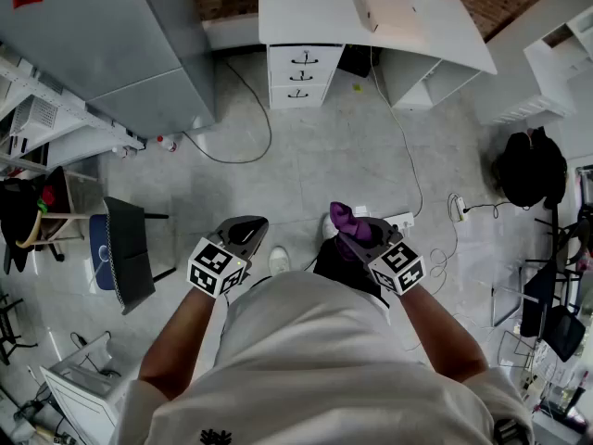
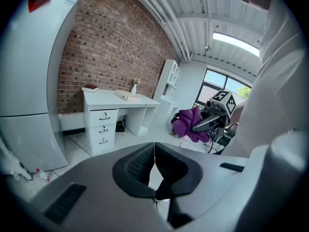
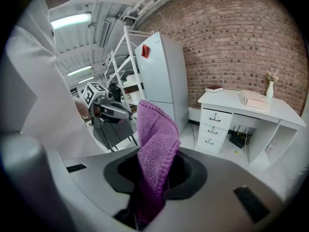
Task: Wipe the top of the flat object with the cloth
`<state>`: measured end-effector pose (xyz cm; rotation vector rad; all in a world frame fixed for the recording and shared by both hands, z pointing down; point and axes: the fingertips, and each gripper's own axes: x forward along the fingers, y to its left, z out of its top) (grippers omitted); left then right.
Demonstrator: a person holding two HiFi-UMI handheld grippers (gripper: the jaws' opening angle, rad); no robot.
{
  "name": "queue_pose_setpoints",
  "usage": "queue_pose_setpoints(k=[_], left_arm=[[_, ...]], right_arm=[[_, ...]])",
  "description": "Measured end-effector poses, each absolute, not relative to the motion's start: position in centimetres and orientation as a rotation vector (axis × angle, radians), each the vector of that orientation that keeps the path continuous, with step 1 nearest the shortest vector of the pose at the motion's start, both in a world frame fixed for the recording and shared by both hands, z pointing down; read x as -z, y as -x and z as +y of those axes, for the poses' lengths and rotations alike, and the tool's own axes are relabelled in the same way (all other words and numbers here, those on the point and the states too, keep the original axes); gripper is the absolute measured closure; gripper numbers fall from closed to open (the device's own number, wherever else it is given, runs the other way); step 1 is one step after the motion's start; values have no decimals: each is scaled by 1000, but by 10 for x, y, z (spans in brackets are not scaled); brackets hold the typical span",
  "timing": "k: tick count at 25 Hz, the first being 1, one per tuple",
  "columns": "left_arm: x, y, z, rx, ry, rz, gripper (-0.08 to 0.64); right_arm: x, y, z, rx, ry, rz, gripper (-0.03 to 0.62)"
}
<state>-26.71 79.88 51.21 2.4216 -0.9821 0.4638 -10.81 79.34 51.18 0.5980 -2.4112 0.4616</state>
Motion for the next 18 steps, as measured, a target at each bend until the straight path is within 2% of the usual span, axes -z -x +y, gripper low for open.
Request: queue_pose_setpoints(k=[7,18], left_arm=[[-518,239,727,-491,-2438,-954,535],[-499,160,520,-611,-2486,-969,535]], right_arm=[[-526,87,721,-513,-624,-2406,468],[-516,14,512,-556,-697,-2505,466]])
